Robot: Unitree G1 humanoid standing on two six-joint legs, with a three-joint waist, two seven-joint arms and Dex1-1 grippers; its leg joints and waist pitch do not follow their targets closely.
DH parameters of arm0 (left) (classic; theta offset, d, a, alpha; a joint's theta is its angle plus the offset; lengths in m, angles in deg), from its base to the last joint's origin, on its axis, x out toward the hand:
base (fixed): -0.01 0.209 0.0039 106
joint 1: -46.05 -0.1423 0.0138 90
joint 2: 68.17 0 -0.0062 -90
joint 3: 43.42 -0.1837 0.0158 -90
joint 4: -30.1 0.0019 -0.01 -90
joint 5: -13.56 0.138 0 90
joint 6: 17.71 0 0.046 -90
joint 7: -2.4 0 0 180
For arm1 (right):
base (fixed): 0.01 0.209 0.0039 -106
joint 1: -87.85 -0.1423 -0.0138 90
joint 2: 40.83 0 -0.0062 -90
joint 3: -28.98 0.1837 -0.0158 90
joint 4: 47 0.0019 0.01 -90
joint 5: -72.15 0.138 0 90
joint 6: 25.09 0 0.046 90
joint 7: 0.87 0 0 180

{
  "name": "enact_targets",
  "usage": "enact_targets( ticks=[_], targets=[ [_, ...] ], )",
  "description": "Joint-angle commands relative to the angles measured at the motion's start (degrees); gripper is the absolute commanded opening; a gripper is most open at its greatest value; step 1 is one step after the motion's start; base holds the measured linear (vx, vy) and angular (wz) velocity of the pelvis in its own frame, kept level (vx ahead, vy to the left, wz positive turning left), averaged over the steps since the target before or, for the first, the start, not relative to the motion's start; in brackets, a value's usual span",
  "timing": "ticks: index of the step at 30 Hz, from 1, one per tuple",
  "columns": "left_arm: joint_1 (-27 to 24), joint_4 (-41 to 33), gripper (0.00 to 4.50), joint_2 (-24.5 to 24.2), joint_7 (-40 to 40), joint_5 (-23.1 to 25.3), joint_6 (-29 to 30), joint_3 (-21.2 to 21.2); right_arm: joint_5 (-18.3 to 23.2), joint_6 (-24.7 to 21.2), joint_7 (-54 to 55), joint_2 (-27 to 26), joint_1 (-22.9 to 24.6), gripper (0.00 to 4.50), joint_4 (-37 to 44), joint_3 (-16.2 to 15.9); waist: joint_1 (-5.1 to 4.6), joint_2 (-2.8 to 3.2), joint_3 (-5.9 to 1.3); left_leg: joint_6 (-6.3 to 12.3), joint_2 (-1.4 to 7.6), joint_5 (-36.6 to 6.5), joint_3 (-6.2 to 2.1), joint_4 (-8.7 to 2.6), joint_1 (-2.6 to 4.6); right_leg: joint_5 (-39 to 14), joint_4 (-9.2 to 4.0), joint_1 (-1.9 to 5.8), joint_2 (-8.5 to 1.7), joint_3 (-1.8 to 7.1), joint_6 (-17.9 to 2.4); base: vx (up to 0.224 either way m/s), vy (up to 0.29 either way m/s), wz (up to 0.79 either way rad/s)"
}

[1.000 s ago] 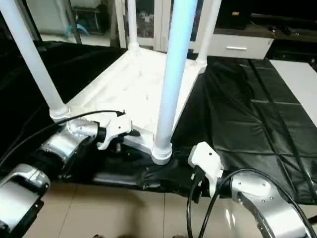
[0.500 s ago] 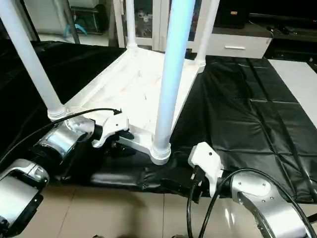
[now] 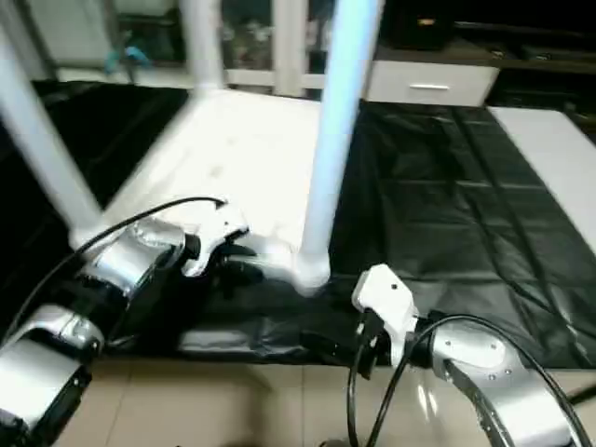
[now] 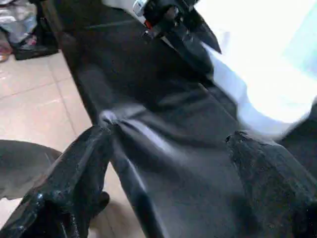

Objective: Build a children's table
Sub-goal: Rotate table base

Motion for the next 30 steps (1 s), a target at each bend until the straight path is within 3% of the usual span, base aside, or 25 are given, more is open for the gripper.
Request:
enact_targets(
  ticks=[1, 3, 4, 5, 6, 8, 11, 12, 15, 17, 21, 27, 28, 30],
  targets=[
    [-3.08, -0.41, 1.39, -1.95, -6.59, 0.30, 3.79, 3.39, -0.16, 0.14, 0.43, 0.12, -0.41, 4.04, 0.12, 0.16, 0.72, -0.81, -3.13, 1.36, -0.04, -16.50, -0.92, -4.72, -1.15, -24.10, -4.51, 3.32, -0.98, 0.24, -8.55, 0.000, 0.000, 0.00],
    [-4.22, -1.97, 1.32, -1.97, -7.10, 0.54, 4.27, 3.59, -0.23, 0.20, 0.44, 0.08, -0.47, 4.04, -0.03, 0.11, 0.36, -0.70, -3.05, 1.50, -0.18, -17.15, -1.14, -4.66, -1.04, -25.85, -4.93, 2.99, -0.76, 0.33, -8.13, 0.000, 0.000, 0.00],
    [-5.81, -4.99, 1.22, -1.62, -7.11, 0.82, 5.62, 3.62, -0.29, 0.26, 0.42, 0.07, -0.55, 4.04, -0.19, 0.06, 0.36, -1.39, -2.92, 1.77, -0.20, -17.21, -1.12, -4.57, -0.93, -26.39, -5.18, 2.69, -0.60, 0.44, -7.98, 0.000, 0.000, 0.00],
    [-6.24, -5.97, 1.14, -1.47, -7.10, 0.83, 6.10, 3.61, -0.31, 0.27, 0.42, 0.05, -0.56, 4.04, -0.22, 0.06, 0.48, -1.14, -2.96, 1.77, -0.02, -16.93, -1.20, -4.62, -0.74, -25.96, -4.95, 2.71, -0.71, 0.52, -8.45, 0.000, 0.000, 0.00],
    [-8.15, -10.28, 1.06, -0.56, -6.06, 0.28, 7.04, 3.32, -0.45, 0.38, 0.36, 0.03, -0.72, 4.04, -0.46, 0.03, 0.72, -1.23, -2.97, 2.09, 0.22, -16.68, -0.99, -4.49, -0.23, -25.19, -5.11, 2.24, -0.71, 0.68, -9.36, 0.000, 0.000, 0.00],
    [-10.27, -14.94, 1.00, 0.68, -2.63, -1.57, 6.31, 1.80, -0.56, 0.45, 0.29, 0.03, -1.15, 4.04, -0.82, -0.05, 1.03, -1.02, -2.96, 2.47, 0.40, -15.57, -0.97, -4.65, -0.36, -23.14, -4.89, 2.39, -0.70, 0.70, -10.54, 0.000, 0.000, 0.00],
    [-12.15, -18.09, 0.85, 1.46, 2.30, -4.08, 3.77, -0.26, -0.61, 0.44, 0.22, 0.05, -1.54, 4.04, -1.06, -0.16, 2.24, -0.86, -3.08, 3.00, 0.66, -14.09, -0.47, -4.48, 0.56, -16.82, -4.51, 1.76, -0.36, 0.93, -12.58, 0.000, 0.000, 0.00],
    [-12.75, -19.04, 0.84, 1.36, 4.16, -4.57, 1.76, -1.28, -0.67, 0.48, 0.15, 0.11, -1.62, 4.04, -1.10, -0.20, 2.73, -0.74, -3.08, 3.25, 0.66, -12.95, -0.39, -4.55, 0.38, -14.12, -4.14, 2.02, -0.30, 0.98, -13.31, 0.000, 0.000, 0.00],
    [-14.07, -21.71, 0.81, 0.59, 8.44, -5.69, 0.64, -3.91, -0.70, 0.53, -0.02, 0.27, -1.75, 4.04, -1.20, -0.17, 4.15, -0.35, -3.16, 3.76, 1.03, -11.48, 0.11, -4.53, 1.12, -8.83, -3.66, 1.73, -0.25, 1.12, -14.59, 0.000, 0.000, 0.00],
    [-14.63, -23.34, 0.78, 0.46, 9.45, -6.12, 2.66, -4.33, -0.59, 0.52, -0.17, 0.40, -1.64, 4.04, -1.12, -0.05, 4.59, -0.50, -2.97, 3.39, 1.07, -12.71, 0.38, -4.66, 1.14, -9.69, -3.67, 1.90, -0.43, 1.22, -14.42, 0.000, 0.000, 0.00],
    [-15.87, -26.92, 0.75, 0.24, 10.81, -5.89, 5.93, -4.76, -0.30, 0.47, -0.69, 0.84, -1.16, 4.04, -0.75, 0.11, 4.93, -0.56, -2.87, 2.20, 0.96, -14.35, 0.36, -5.07, 0.80, -13.84, -3.89, 2.17, -0.77, 1.01, -11.65, 0.000, 0.000, 0.00],
    [-14.29, -24.62, 0.75, 0.09, 10.71, -4.46, 1.58, -5.29, 0.04, 0.50, -1.26, 1.31, -1.04, 4.04, -0.74, 0.36, 4.79, -0.78, -2.88, 1.71, 0.73, -15.55, 0.23, -5.12, 0.48, -18.42, -4.46, 2.03, -0.97, 1.04, -8.42, 0.000, 0.000, 0.00],
    [-13.25, -24.58, 1.31, -0.29, 12.94, -5.33, 1.70, -5.26, 0.03, 0.54, -1.38, 1.35, -1.13, 4.04, -0.83, 0.38, 4.88, -0.78, -2.87, 1.68, 0.73, -15.26, 0.27, -5.12, 0.53, -18.26, -4.49, 1.91, -0.94, 1.08, -8.40, 0.000, 0.000, 0.00],
    [-12.02, -23.69, 1.45, -0.50, 13.54, -4.93, -0.26, -5.20, 0.03, 0.57, -1.49, 1.39, -1.18, 4.04, -0.87, 0.36, 4.90, -0.84, -2.92, 1.65, 0.74, -14.70, 0.26, -5.09, 0.40, -17.50, -4.33, 1.99, -0.95, 1.06, -8.59, 0.000, 0.000, 0.00]
  ],
)
